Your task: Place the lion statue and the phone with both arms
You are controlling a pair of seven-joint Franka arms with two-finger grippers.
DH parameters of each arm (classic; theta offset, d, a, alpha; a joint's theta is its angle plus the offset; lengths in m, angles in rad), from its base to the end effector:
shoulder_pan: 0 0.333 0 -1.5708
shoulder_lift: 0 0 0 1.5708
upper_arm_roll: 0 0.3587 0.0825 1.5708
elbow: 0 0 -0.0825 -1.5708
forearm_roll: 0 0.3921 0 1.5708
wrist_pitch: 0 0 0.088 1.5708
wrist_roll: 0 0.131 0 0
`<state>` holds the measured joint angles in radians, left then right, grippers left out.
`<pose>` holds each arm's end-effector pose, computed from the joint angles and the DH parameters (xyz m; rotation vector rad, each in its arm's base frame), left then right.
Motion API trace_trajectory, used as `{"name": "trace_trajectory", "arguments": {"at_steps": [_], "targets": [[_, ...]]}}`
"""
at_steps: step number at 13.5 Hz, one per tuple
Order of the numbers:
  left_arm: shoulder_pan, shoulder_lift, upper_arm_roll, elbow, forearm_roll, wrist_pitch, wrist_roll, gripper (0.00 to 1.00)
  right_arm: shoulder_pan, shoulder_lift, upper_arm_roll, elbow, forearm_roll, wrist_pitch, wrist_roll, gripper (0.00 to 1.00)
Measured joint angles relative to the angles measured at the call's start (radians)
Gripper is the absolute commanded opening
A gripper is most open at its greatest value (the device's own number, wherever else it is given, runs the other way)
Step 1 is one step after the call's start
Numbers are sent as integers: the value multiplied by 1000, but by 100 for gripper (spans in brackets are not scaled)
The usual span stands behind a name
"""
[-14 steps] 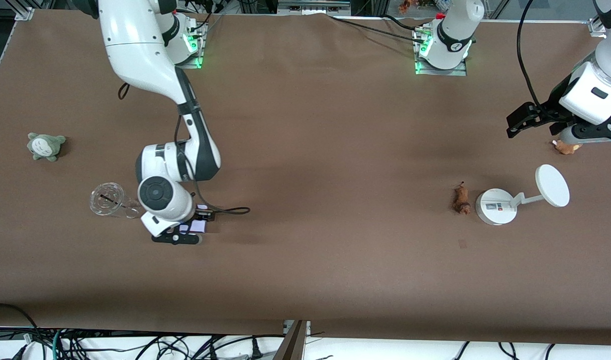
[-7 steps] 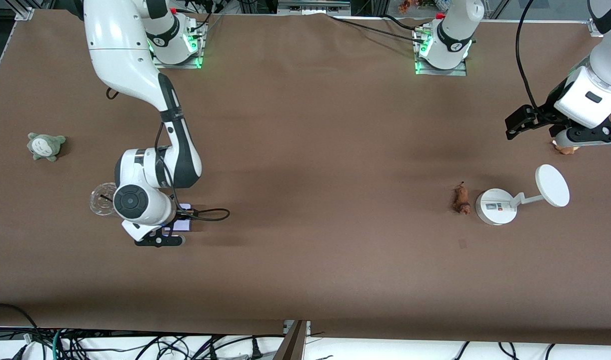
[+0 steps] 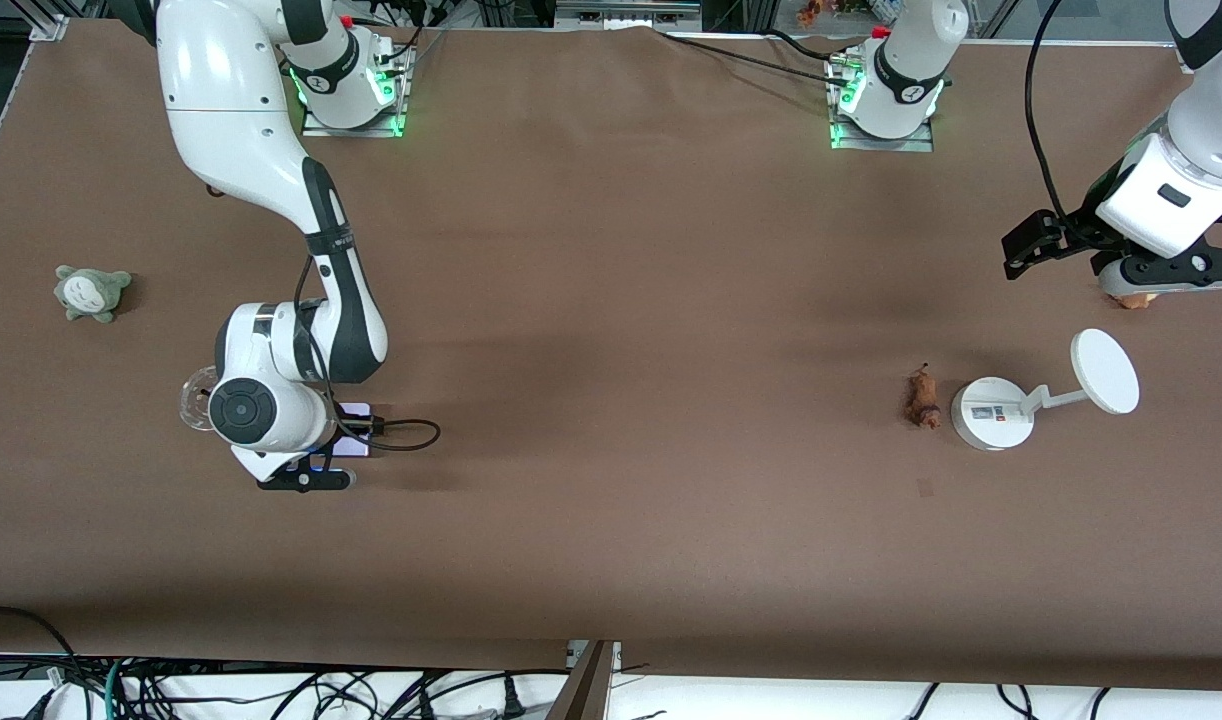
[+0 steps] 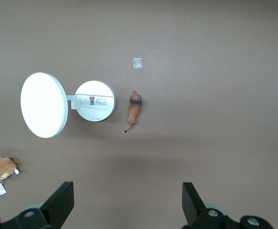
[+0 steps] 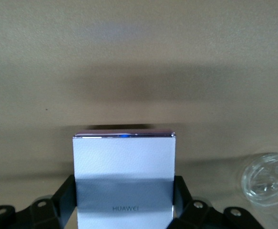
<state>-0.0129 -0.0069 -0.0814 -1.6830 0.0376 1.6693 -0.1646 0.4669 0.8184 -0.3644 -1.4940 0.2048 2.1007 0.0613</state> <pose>0.5636 -0.0489 0.6016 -3.1013 -0.1031 0.0029 0.7163 0.1306 0.1942 3.0177 0.0138 -0.2199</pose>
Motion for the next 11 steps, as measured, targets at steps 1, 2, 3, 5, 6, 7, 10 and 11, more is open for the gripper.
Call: {"name": "trace_trajectory", "arguments": {"at_steps": [1,2,3,5,6,7,10,11], "targets": [[0,0,0,0,0,0,0,100,-2,0,0,-3,0,-1,0,54],[0,0,0,0,0,0,0,100,-4,0,0,-7,0,-1,0,54],[0,0,0,1,0,0,0,100,-7,0,0,-11,0,-1,0,54],[0,0,0,1,0,0,0,100,-12,0,0,-14,0,-1,0,54],[0,0,0,1,0,0,0,100,-13,0,0,-15,0,-1,0,54],[0,0,0,1,0,0,0,100,-15,0,0,-16,0,-1,0,55],[0,0,0,1,0,0,0,100,-20,1,0,-20,0,-1,0,69],[0,0,0,1,0,0,0,100,-20,1,0,-21,0,-1,0,78]]}}
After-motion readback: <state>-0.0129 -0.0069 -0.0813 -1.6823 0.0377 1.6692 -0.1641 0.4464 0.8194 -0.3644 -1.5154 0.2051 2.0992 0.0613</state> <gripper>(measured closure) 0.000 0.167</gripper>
